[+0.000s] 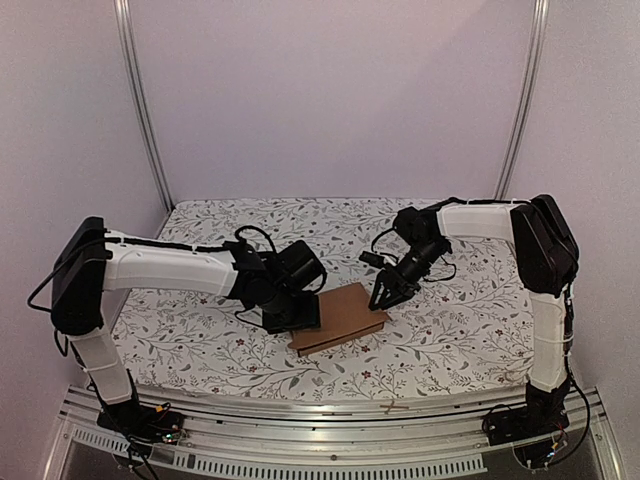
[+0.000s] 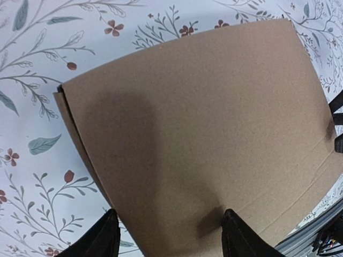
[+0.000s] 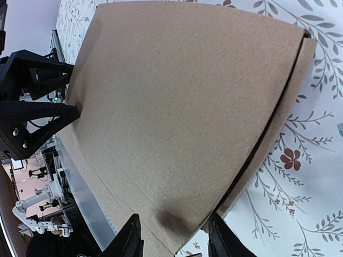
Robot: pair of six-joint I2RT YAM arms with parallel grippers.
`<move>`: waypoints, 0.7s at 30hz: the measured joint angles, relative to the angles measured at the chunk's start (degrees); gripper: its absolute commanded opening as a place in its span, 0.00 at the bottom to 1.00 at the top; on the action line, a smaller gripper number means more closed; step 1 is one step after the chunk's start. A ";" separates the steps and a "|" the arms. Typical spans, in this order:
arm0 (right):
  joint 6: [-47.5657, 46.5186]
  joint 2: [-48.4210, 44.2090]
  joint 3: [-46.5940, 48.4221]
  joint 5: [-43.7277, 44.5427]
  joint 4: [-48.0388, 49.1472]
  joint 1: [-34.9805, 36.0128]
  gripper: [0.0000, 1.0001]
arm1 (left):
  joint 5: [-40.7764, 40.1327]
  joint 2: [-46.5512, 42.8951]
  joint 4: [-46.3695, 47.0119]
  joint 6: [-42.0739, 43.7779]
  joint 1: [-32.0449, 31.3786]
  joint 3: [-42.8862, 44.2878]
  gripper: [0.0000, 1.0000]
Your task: Fold the paper box
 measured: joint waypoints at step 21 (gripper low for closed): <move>0.09 0.00 -0.48 0.31 0.13 0.00 0.48 | 1.36 -4.57 -1.27 -4.26 -2.86 -4.92 0.69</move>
